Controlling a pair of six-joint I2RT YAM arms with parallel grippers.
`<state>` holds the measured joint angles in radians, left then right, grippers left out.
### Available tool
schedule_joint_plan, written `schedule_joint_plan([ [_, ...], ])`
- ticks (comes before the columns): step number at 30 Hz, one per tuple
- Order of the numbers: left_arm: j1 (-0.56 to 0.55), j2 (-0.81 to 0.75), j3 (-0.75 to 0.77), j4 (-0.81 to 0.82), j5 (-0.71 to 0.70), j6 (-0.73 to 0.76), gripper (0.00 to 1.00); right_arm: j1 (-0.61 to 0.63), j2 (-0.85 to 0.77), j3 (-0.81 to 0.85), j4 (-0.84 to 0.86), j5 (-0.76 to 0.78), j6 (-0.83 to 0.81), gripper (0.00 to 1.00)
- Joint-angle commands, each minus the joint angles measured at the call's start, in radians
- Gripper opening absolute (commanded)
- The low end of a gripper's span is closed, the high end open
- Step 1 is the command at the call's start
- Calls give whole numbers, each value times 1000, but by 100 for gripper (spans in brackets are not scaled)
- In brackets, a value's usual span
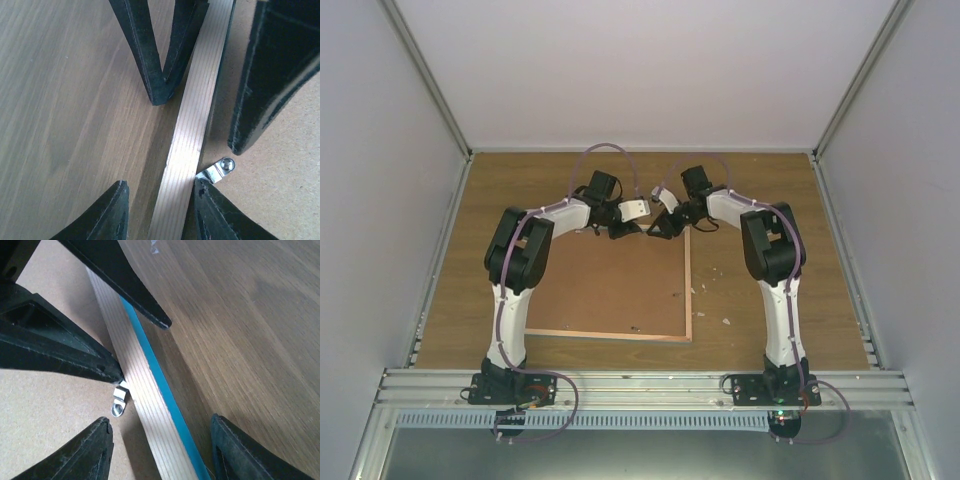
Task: Put the photo into the frame
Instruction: Install the photo frame at the center of the board.
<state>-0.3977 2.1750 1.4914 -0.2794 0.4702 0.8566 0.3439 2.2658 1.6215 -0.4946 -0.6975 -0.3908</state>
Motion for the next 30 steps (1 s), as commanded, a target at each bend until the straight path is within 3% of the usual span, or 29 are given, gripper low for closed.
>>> schedule_joint_plan([
  [1, -20, 15, -67, 40, -131, 33, 38, 34, -17, -80, 72, 13, 38, 55],
  [5, -31, 1, -105, 80, -153, 35, 36, 51, -9, -94, 90, 17, 43, 52],
  [11, -37, 0, -119, 117, -154, 26, 31, 53, 1, -108, 84, 9, 35, 29],
  [14, -41, 3, -118, 126, -158, 26, 30, 53, 5, -109, 83, 4, 32, 23],
  [23, 11, -63, -67, 70, -30, -30, 31, 48, 14, -99, 75, 8, 29, 17],
  [30, 62, -87, -66, 15, 33, 16, 33, 47, 24, -89, 64, -8, 19, 12],
])
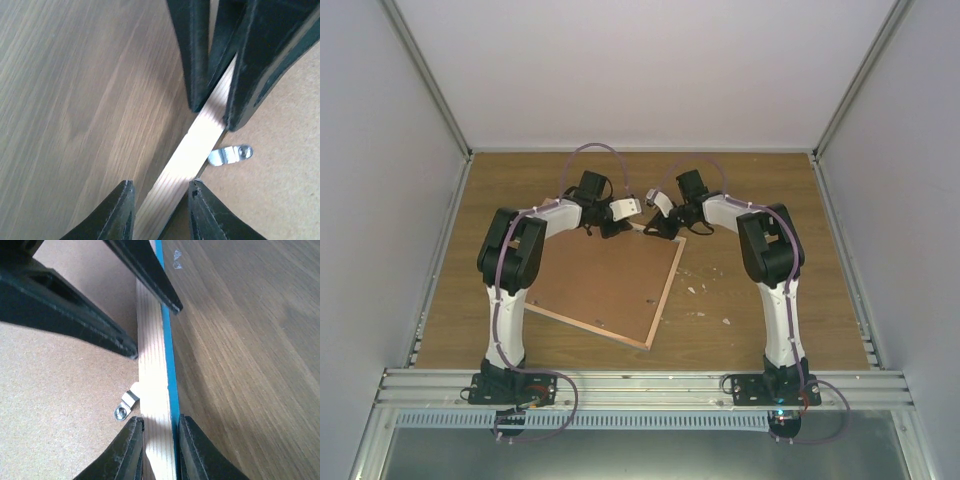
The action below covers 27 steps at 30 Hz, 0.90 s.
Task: Put the photo into the frame
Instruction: Install the photo frame at the center of the board.
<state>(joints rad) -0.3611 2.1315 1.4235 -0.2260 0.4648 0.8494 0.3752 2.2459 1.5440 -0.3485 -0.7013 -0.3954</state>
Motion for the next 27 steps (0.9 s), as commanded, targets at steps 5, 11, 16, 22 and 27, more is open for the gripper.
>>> schedule_joint_plan([
  [5, 17, -64, -48, -20, 75, 51, 35, 16, 46, -12, -85, -26, 13, 10],
  [11, -24, -44, -54, 2, 40, 74, 39, 16, 54, -6, -90, -33, 9, 7],
  [16, -27, -21, -20, 14, 35, 40, 38, 17, 55, -3, -93, -33, 13, 6],
  [22, -29, -21, -12, 18, 65, 8, 39, 16, 56, -2, -96, -33, 12, 5],
  [27, -32, -1, 6, 21, 44, -14, 38, 16, 56, 0, -98, -36, 9, 5],
])
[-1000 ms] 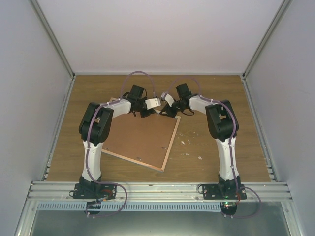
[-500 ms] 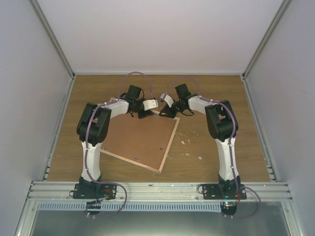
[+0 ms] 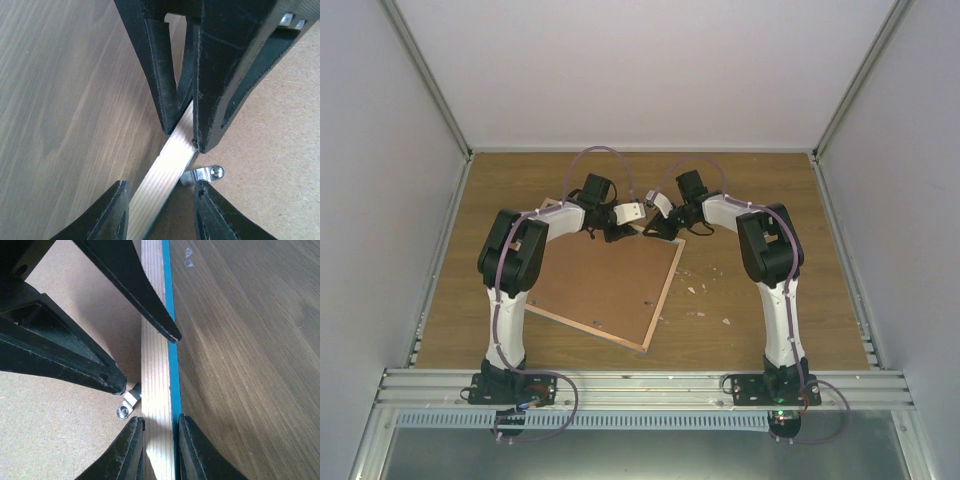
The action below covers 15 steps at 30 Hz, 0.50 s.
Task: Put the photo into the frame
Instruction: Install the photo frame at the center of the board.
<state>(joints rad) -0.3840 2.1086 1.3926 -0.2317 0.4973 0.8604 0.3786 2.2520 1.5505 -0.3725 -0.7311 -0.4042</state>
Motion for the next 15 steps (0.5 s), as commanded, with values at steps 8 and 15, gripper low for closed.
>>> schedule_joint_plan([
  [8, 8, 29, 29, -21, 9, 117, 39, 14, 56, -1, -84, -7, 6, 4],
  [15, 12, 38, 28, -69, 59, 289, 42, 13, 69, 22, -117, -28, -33, 1],
])
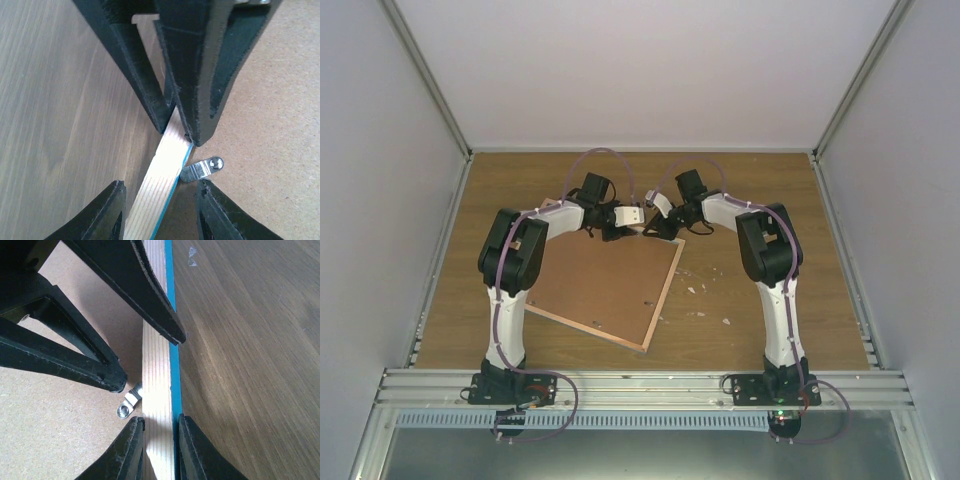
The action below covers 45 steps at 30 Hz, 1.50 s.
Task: Put the photo into the frame
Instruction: Install the photo frame at the center of the board.
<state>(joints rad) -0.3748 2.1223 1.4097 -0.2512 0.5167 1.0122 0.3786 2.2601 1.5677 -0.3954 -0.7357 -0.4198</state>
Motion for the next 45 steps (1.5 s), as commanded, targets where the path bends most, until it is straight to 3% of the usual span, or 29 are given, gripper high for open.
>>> schedule_joint_plan([
  [1, 1, 27, 7, -50, 46, 169, 42, 13, 64, 8, -101, -30, -23, 1],
  [6, -5, 63, 24, -68, 50, 316, 41, 13, 73, 12, -117, -59, -44, 1],
  [12, -11, 124, 91, -104, 49, 359, 34, 13, 77, 23, -131, -80, -62, 1],
  [22, -52, 130, 62, -64, 57, 366, 14, 17, 90, 59, -159, -121, -87, 1],
  [27, -62, 134, 75, -48, 46, 335, 11, 15, 89, 76, -167, -125, -85, 1],
  [32, -48, 77, 38, -36, 38, 277, 29, -16, 83, 87, -149, -99, -45, 1],
  [37, -3, -80, -43, -40, 37, 165, 46, -61, 71, 129, -130, -36, -22, 3],
  [38, 5, -111, -61, -42, 32, 146, 48, -67, 77, 154, -141, -32, -22, 7],
  [41, 9, -208, -127, -93, 29, 138, 49, -75, 75, 217, -197, -33, -31, 51],
  [43, 4, -257, -168, -141, 53, 119, 46, -82, 24, 195, -200, -60, -33, 65],
  [45, -11, -291, -186, -212, 111, 90, 41, -85, -46, 144, -197, -76, -56, 71],
])
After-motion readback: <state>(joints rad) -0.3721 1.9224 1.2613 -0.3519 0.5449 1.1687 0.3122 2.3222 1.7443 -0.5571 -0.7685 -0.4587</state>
